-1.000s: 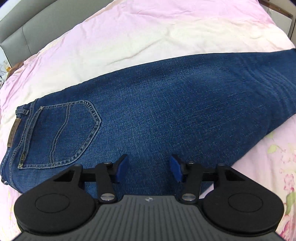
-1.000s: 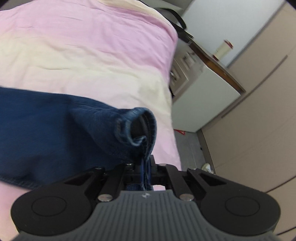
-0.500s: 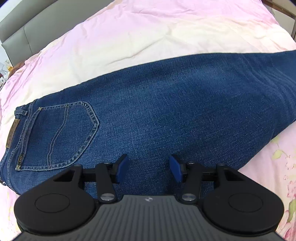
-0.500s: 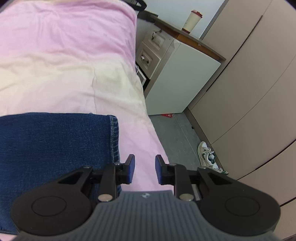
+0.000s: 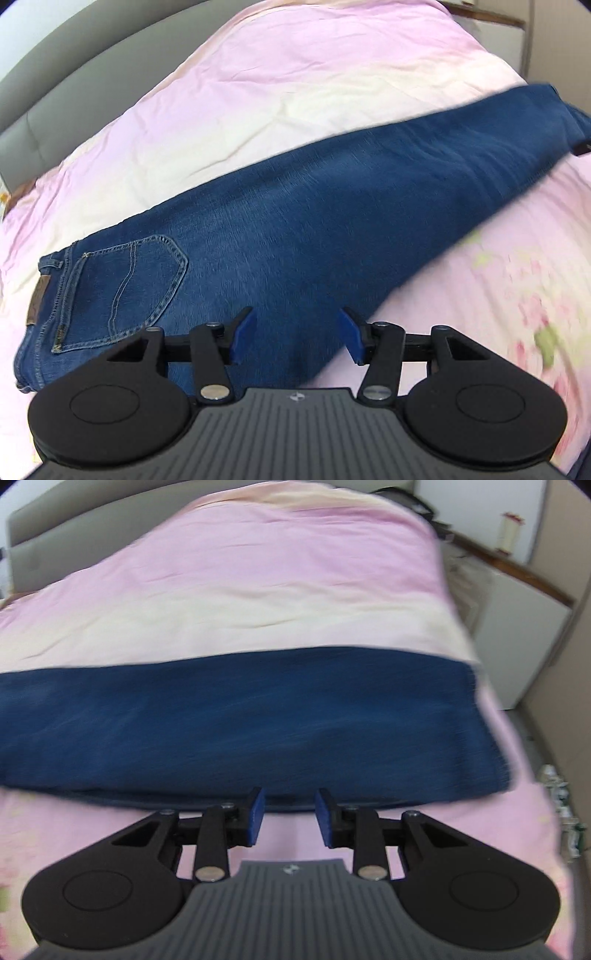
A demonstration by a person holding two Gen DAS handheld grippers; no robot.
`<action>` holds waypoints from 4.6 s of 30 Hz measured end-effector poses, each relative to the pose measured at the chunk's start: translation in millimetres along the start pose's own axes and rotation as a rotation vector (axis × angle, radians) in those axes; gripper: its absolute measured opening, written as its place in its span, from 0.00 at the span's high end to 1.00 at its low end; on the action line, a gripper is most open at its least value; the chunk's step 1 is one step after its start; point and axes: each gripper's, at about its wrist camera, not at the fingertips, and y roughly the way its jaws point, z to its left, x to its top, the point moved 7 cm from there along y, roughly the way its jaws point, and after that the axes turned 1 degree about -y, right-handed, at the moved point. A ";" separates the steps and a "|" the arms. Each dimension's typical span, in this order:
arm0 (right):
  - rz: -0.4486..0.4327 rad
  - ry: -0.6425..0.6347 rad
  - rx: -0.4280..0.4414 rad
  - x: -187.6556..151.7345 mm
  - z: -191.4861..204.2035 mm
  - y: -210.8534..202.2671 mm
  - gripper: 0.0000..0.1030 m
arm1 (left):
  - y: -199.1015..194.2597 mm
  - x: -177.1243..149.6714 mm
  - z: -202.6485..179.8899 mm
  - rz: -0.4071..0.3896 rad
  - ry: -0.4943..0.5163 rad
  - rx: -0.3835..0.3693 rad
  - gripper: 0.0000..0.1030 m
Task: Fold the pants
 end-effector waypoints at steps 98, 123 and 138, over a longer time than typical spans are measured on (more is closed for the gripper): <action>-0.077 -0.972 0.672 -36.2 521.8 11.4 0.62 | -19.9 -71.2 152.6 0.015 -0.322 0.039 0.93; -0.131 -1.009 0.678 -57.7 518.3 -1.0 0.92 | 35.6 -108.2 205.2 0.187 -0.209 0.234 0.92; -0.155 -0.919 0.522 -31.8 455.6 -36.9 1.00 | -15.2 -67.6 234.7 0.022 -0.238 0.174 0.92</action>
